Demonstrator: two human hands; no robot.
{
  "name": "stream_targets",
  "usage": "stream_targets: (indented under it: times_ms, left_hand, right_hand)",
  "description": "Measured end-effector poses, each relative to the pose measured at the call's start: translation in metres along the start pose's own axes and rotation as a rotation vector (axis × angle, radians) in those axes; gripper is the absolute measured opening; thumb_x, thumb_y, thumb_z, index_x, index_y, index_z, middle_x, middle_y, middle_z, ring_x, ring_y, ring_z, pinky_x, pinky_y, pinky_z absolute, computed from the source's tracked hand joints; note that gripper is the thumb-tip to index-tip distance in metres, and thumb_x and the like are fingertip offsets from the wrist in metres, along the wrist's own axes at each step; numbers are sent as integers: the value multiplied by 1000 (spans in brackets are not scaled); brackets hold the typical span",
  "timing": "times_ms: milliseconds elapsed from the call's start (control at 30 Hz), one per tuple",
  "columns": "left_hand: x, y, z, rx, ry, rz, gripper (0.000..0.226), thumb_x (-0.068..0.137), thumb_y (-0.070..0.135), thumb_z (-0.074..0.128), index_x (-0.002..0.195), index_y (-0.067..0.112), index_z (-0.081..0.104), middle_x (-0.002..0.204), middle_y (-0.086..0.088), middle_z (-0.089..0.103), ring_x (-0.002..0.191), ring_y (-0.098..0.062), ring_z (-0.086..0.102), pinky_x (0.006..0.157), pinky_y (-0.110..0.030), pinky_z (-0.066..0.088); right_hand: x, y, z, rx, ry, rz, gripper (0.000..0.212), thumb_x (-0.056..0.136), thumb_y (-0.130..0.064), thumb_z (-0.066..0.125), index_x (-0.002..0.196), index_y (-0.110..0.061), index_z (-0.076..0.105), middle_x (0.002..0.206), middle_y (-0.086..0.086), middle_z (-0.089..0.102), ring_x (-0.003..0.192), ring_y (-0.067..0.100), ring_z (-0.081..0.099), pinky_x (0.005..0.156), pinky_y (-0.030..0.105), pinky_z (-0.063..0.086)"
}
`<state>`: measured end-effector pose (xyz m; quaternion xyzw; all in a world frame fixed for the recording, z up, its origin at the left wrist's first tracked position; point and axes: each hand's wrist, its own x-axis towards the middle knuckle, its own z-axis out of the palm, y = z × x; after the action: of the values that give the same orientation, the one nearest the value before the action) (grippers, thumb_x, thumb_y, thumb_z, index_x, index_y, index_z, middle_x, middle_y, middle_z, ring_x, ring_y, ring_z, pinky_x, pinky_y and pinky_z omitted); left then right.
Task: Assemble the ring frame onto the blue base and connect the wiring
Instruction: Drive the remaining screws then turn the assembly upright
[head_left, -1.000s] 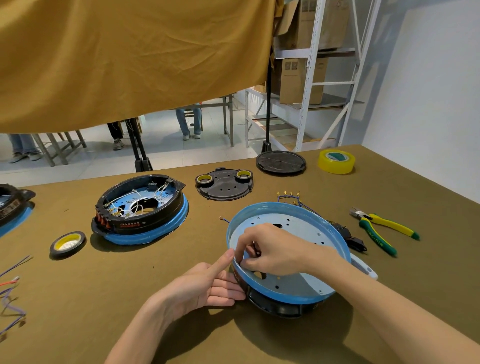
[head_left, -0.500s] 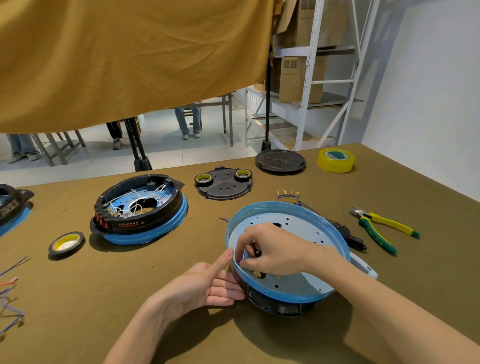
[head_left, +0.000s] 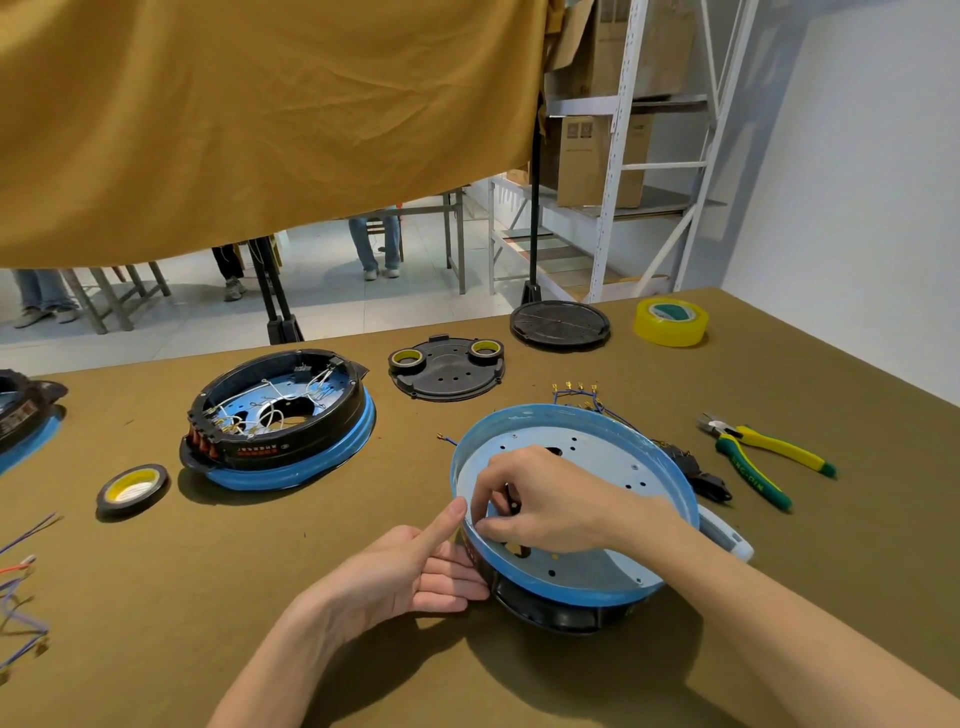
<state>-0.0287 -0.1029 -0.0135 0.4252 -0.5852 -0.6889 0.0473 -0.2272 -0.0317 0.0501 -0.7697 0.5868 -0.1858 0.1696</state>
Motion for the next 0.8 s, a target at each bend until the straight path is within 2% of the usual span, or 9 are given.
stream_targets:
  times_ms: [67, 167, 267, 333, 467, 567, 667, 733, 800]
  left_hand:
    - [-1, 1, 0, -4, 2, -1, 98, 62, 83, 65, 118, 3, 67, 108, -14, 78, 104, -23, 76, 80, -29, 62]
    - [-1, 0, 1, -1, 8, -1, 97, 63, 83, 64, 118, 4, 68, 108, -13, 78, 103, -23, 76, 79, -28, 62]
    - [-1, 1, 2, -6, 14, -15, 96, 62, 83, 63, 117, 3, 67, 107, -13, 79, 102, -23, 76, 79, -28, 62]
    - [-1, 2, 3, -23, 22, -20, 96, 63, 82, 63, 117, 3, 68, 106, -13, 79, 102, -23, 76, 77, -28, 62]
    - [0, 3, 7, -86, 84, 1, 96, 60, 80, 64, 117, 3, 67, 103, -13, 79, 98, -23, 77, 78, -31, 63]
    - [2, 5, 10, -185, 134, -14, 98, 57, 78, 68, 117, 1, 67, 102, -15, 79, 95, -25, 78, 78, -34, 64]
    - [2, 7, 10, -292, 146, -8, 96, 58, 68, 78, 123, 0, 63, 110, -18, 77, 101, -29, 76, 89, -42, 63]
    - [2, 8, 13, -336, 168, 11, 97, 56, 58, 86, 129, 0, 59, 115, -20, 75, 104, -30, 75, 93, -45, 61]
    - [3, 9, 14, -403, 191, 43, 90, 58, 48, 90, 128, -1, 59, 113, -20, 76, 102, -30, 76, 87, -42, 63]
  right_hand:
    - [1, 0, 1, -48, 35, 12, 20, 92, -45, 68, 83, -28, 70, 76, -10, 62, 71, 9, 56, 64, 33, 51]
    - [0, 1, 1, 38, 8, 9, 10, 91, -37, 70, 93, -28, 73, 77, -7, 60, 72, 12, 57, 67, 38, 53]
    - [-1, 1, 2, -32, 34, 13, 17, 92, -45, 69, 84, -29, 71, 78, -9, 62, 73, 10, 56, 66, 33, 51]
    - [-1, 1, 3, -72, 87, 40, 23, 93, -53, 65, 84, -32, 69, 78, -9, 62, 74, 9, 57, 65, 32, 51]
    - [-5, 13, -6, 22, 275, 120, 10, 95, -39, 65, 95, -31, 69, 79, -11, 62, 76, 6, 57, 68, 31, 49]
    - [-14, 29, -14, 43, 515, 219, 6, 95, -26, 66, 98, -27, 71, 79, -12, 63, 72, 3, 56, 65, 26, 48]
    - [-29, 48, -25, -28, 722, 374, 9, 96, -19, 65, 102, -22, 70, 89, -8, 62, 79, 7, 60, 67, 29, 51]
    - [-44, 62, -32, -85, 751, 501, 11, 97, -20, 63, 108, -20, 67, 98, -4, 59, 86, 14, 61, 68, 29, 47]
    - [-60, 75, -35, -154, 646, 652, 18, 99, -24, 60, 116, -19, 63, 108, 2, 57, 94, 20, 60, 71, 31, 45]
